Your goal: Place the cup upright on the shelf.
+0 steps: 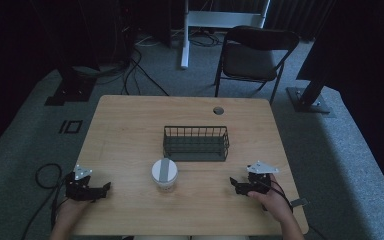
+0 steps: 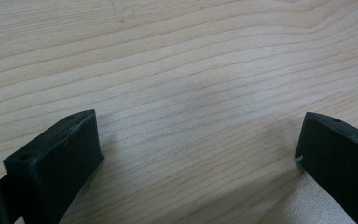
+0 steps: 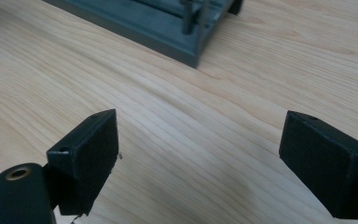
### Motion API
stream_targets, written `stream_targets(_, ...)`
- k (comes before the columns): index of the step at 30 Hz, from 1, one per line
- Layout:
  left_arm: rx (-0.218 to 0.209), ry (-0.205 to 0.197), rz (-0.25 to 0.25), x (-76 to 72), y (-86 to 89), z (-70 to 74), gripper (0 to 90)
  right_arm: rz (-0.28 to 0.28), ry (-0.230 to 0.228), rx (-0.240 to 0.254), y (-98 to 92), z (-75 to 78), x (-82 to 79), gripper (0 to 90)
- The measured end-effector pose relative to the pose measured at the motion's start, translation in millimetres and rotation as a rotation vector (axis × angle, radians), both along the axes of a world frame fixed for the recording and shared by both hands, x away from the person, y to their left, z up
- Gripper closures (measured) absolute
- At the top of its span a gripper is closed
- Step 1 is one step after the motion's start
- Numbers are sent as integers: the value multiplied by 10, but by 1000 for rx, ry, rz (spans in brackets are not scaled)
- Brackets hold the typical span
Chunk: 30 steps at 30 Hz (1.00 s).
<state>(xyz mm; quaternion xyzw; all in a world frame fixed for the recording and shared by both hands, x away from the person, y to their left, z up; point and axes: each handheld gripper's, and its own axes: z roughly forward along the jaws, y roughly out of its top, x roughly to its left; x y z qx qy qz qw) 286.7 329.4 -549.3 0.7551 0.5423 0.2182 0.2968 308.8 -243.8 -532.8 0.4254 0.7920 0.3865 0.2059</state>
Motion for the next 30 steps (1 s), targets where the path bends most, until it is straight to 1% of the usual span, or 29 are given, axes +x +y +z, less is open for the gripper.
stream_targets(7, 0, 0, 0, 0, 0, 0, 2, 42, -4, 10, 119, 13, -1, 117)
stream_targets(10, 0, 0, 0, 0, 0, 0, 2, 51, -15, 14, 173, 23, 1, 117)
stream_targets(12, 0, 0, 0, 0, 0, 0, 2, 60, -19, 26, 205, 29, 4, 117)
stream_targets(16, 0, 0, 0, 0, 0, 0, 2, 77, -23, 26, 262, 31, 3, 117)
stream_targets(20, 0, 0, 0, 0, 0, 0, 2, 109, -29, 30, 363, 39, -2, 117)
stream_targets(23, 0, 0, 0, 0, 0, 0, 2, 122, -27, 34, 398, 42, -3, 117)
stream_targets(24, 0, 0, 0, 0, 0, 0, 2, 133, -31, 37, 441, 44, -1, 117)
stream_targets(27, 0, 0, 0, 0, 0, 0, 2, 142, -33, 37, 482, 46, -2, 120)
stream_targets(28, 0, 0, 0, 0, 0, 0, 2, 155, -29, 35, 523, 45, -3, 129)
stream_targets(30, 0, 0, 0, 0, 0, 0, 2, 163, -27, 37, 559, 43, -3, 129)
